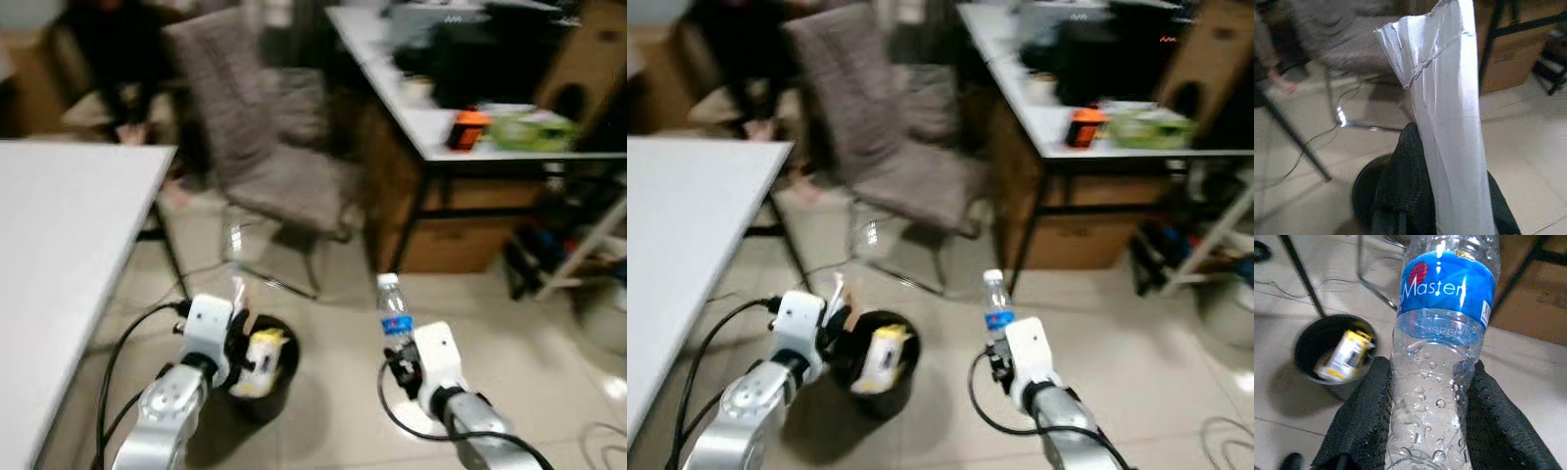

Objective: Picking trash to rubbish bin

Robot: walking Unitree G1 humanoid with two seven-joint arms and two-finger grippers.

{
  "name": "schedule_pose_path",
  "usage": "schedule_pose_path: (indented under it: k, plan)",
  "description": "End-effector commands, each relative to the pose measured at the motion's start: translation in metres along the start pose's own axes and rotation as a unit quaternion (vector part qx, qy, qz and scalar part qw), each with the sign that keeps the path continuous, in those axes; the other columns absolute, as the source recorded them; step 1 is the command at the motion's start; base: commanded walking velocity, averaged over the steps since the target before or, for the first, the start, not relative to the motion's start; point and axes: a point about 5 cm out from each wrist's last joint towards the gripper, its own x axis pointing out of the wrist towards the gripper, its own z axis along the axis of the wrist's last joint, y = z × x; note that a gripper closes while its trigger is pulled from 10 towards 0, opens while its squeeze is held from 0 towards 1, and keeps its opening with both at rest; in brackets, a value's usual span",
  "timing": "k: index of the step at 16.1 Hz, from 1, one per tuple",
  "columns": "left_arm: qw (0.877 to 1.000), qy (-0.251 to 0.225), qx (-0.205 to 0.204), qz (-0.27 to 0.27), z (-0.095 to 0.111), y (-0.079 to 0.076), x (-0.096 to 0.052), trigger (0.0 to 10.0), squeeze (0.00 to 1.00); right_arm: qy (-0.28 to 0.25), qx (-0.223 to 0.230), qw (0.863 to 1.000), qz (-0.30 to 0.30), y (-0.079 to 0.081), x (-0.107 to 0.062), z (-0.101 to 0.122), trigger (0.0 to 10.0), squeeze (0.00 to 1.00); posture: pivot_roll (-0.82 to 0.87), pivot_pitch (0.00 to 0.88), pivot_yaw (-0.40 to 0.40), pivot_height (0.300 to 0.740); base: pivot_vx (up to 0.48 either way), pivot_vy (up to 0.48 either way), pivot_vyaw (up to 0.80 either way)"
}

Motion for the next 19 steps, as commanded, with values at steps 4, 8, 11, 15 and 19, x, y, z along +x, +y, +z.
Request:
schedule_pose_path:
  k: [4,8,11,15,19]
  plan:
    - [1.000,0.003,0.013,0.000,0.000,0.001,-0.001,10.0,0.00,0.009,-0.026,0.998,0.049,0.010,0.002,-0.002,10.0,0.00,-0.09,0.008,-0.054,0.740,0.340,0.000,0.45]
    - [1.000,0.004,0.016,-0.002,0.000,0.001,-0.001,10.0,0.00,0.011,-0.014,0.998,0.059,0.014,0.003,-0.004,10.0,0.00,-0.09,0.010,-0.051,0.740,0.337,0.000,0.40]
    - [1.000,0.007,0.019,-0.012,-0.001,-0.001,-0.001,10.0,0.00,0.019,-0.017,0.998,0.052,0.014,0.003,-0.008,10.0,0.00,-0.09,0.017,-0.047,0.740,0.339,0.000,0.00]
    - [1.000,0.008,0.020,-0.017,-0.002,-0.001,-0.001,10.0,0.00,0.021,-0.019,0.998,0.050,0.013,0.005,-0.009,10.0,0.00,-0.09,0.018,-0.042,0.740,0.339,0.000,0.00]
    - [0.999,0.012,0.024,-0.029,-0.002,-0.004,0.002,10.0,0.00,0.021,-0.014,0.999,0.040,0.014,0.003,-0.012,10.0,0.00,-0.10,0.020,-0.028,0.740,0.339,0.000,0.00]
